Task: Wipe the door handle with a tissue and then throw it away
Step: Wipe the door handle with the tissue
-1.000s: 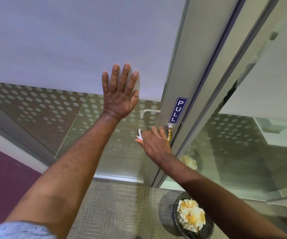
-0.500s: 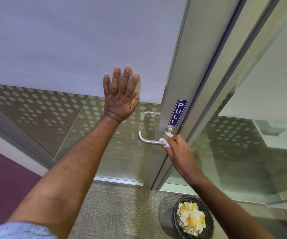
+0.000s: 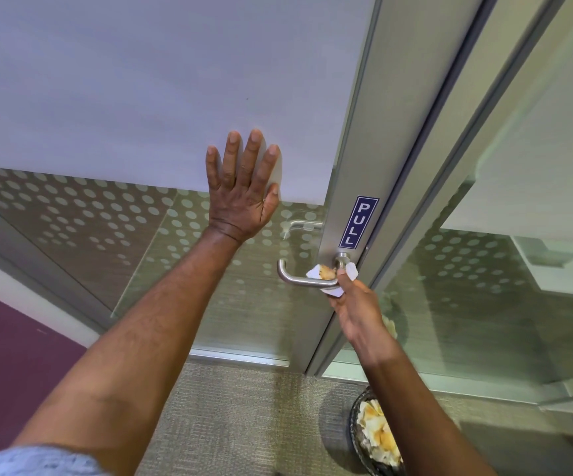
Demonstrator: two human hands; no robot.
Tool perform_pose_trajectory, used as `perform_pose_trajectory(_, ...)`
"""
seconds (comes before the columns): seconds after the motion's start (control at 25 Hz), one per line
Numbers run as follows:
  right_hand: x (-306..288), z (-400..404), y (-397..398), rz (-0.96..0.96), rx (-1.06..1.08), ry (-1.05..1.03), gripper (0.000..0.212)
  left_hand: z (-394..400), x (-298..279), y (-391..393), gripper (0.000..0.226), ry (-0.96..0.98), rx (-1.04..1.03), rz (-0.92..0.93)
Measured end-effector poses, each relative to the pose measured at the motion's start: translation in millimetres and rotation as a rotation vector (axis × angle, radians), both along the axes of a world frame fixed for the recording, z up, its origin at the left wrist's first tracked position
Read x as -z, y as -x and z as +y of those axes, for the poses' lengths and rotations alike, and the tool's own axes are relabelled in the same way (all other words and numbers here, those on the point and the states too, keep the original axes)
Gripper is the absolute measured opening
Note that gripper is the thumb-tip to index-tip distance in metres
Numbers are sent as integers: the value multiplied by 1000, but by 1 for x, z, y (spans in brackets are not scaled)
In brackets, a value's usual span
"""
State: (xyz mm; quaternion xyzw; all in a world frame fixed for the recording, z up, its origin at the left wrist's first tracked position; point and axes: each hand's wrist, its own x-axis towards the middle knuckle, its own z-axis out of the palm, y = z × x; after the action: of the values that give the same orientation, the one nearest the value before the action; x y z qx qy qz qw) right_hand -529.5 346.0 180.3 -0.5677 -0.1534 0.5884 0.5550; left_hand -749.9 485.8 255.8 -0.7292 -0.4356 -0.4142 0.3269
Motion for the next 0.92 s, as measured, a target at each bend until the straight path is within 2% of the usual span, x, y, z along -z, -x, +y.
perform_pose_trajectory(0.08, -8, 6, -1, 235, -47, 84, 22, 1, 0, 0, 72, -5, 7, -2)
perform_pose_trajectory(0.2, -13, 13, 10, 339, -59, 124, 33, 1, 0, 0, 72, 2, 10, -5)
perform_pose_trajectory(0.36, -16, 9, 4, 347, 15, 117, 40, -3, -2, -1, 73, 17, 2, 7)
perform_pose_trajectory(0.52, -9, -7, -4, 238, 119, 43, 46, -4, -3, 0, 74, 13, -3, 10)
perform_pose_trajectory(0.6, -7, -7, -4, 187, 184, 23, 39, -4, -3, 0, 73, 15, 0, 6)
perform_pose_trajectory(0.72, -14, -2, 2, 158, 163, -8, 13, -4, -3, 0, 73, 24, 9, 4)
perform_pose_trajectory(0.84, -10, 0, 9, 118, 187, 0, 8, -5, -4, -1, 73, 21, 7, 5)
perform_pose_trajectory(0.92, -9, 3, 6, 174, 193, -3, 9, -5, -4, -1, 74, 16, 3, 10)
